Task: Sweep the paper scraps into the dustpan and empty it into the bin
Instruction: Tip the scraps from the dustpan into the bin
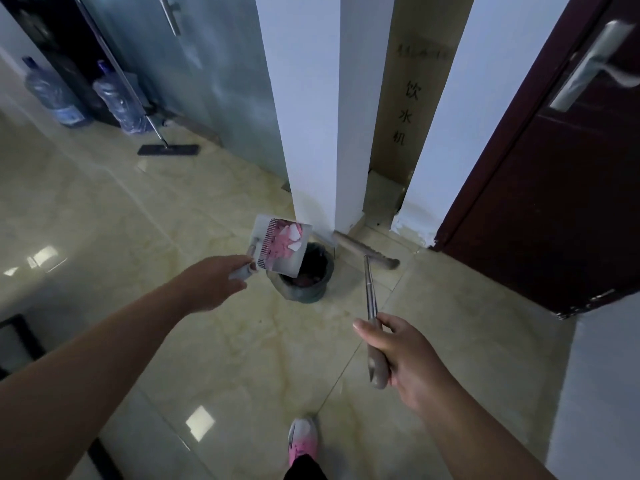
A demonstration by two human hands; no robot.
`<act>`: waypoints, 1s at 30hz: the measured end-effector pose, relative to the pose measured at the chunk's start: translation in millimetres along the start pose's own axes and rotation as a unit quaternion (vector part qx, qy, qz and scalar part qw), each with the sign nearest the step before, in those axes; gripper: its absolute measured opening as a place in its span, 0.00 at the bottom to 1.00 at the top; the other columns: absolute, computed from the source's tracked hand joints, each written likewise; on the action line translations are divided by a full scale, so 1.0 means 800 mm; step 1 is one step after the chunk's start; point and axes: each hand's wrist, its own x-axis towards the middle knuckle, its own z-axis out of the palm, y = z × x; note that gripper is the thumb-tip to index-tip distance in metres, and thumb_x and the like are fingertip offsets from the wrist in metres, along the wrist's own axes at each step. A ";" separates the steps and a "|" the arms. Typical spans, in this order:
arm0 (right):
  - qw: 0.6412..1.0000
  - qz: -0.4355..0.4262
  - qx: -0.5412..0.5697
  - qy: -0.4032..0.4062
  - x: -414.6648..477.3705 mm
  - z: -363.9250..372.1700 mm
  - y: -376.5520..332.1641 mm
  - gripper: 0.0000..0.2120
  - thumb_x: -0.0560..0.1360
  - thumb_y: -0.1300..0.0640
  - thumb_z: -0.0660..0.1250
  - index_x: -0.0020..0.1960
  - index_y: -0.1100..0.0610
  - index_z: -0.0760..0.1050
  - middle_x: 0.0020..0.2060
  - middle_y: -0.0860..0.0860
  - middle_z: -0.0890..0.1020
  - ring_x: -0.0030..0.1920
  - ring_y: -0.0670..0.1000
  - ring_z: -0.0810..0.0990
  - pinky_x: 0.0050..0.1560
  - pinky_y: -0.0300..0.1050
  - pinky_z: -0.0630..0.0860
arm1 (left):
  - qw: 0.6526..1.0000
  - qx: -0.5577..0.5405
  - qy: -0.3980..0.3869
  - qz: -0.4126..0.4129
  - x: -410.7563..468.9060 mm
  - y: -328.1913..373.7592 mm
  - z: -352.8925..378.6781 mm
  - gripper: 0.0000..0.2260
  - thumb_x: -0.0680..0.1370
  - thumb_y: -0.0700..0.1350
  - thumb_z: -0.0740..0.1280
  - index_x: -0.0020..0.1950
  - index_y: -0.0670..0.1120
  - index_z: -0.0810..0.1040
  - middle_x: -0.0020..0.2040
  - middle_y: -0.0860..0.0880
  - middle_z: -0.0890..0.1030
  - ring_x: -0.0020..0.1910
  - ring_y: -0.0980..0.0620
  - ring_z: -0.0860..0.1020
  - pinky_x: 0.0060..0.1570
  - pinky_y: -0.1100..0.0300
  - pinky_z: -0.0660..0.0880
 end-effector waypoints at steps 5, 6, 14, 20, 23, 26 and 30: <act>1.000 0.023 -0.003 0.017 0.018 0.023 0.000 0.22 0.73 0.52 0.74 0.62 0.59 0.71 0.16 0.55 0.73 0.20 0.49 0.75 0.36 0.49 0.71 | 0.992 0.105 -0.064 0.025 0.026 -0.017 0.025 0.20 0.75 0.49 0.66 0.66 0.60 0.73 0.65 0.51 0.78 0.60 0.47 0.77 0.59 0.51 0.74; 1.000 0.022 0.001 0.017 0.021 0.025 -0.001 0.20 0.73 0.52 0.74 0.59 0.57 0.69 0.16 0.55 0.73 0.21 0.49 0.75 0.36 0.49 0.71 | 0.988 0.129 -0.070 0.039 0.027 -0.014 0.027 0.18 0.75 0.49 0.66 0.65 0.60 0.73 0.63 0.52 0.78 0.59 0.48 0.77 0.58 0.51 0.74; 0.999 0.026 0.011 0.030 0.016 0.032 -0.009 0.17 0.74 0.54 0.72 0.58 0.58 0.70 0.17 0.53 0.72 0.20 0.48 0.73 0.31 0.45 0.71 | 0.965 0.225 -0.078 0.112 0.029 0.008 0.041 0.13 0.77 0.46 0.62 0.58 0.62 0.71 0.45 0.58 0.71 0.42 0.54 0.73 0.34 0.60 0.67; 0.999 0.035 -0.004 0.035 0.006 0.027 -0.004 0.20 0.74 0.54 0.73 0.62 0.61 0.74 0.16 0.52 0.71 0.22 0.47 0.73 0.32 0.44 0.72 | 0.960 0.248 -0.041 0.120 0.017 0.029 0.046 0.14 0.76 0.44 0.61 0.57 0.60 0.73 0.43 0.57 0.72 0.42 0.52 0.75 0.29 0.61 0.59; 0.999 0.038 -0.012 0.033 0.001 0.023 0.002 0.20 0.73 0.53 0.73 0.61 0.60 0.73 0.16 0.51 0.72 0.22 0.48 0.73 0.34 0.47 0.70 | 0.956 0.254 -0.028 0.148 -0.001 0.043 0.058 0.14 0.76 0.43 0.60 0.58 0.58 0.74 0.49 0.55 0.79 0.48 0.53 0.80 0.28 0.63 0.56; 0.999 0.036 -0.012 0.033 -0.003 0.020 0.002 0.23 0.74 0.54 0.73 0.65 0.60 0.73 0.17 0.52 0.73 0.22 0.48 0.74 0.34 0.46 0.72 | 0.954 0.252 -0.020 0.160 -0.021 0.055 0.075 0.14 0.77 0.44 0.58 0.60 0.56 0.75 0.53 0.54 0.80 0.50 0.50 0.81 0.30 0.63 0.58; 0.999 0.035 -0.020 0.032 -0.009 0.015 -0.002 0.23 0.74 0.54 0.73 0.66 0.59 0.73 0.18 0.53 0.73 0.21 0.48 0.74 0.35 0.45 0.72 | 0.950 0.277 -0.024 0.143 -0.027 0.065 0.091 0.16 0.77 0.43 0.56 0.62 0.54 0.75 0.55 0.50 0.80 0.53 0.46 0.80 0.40 0.60 0.63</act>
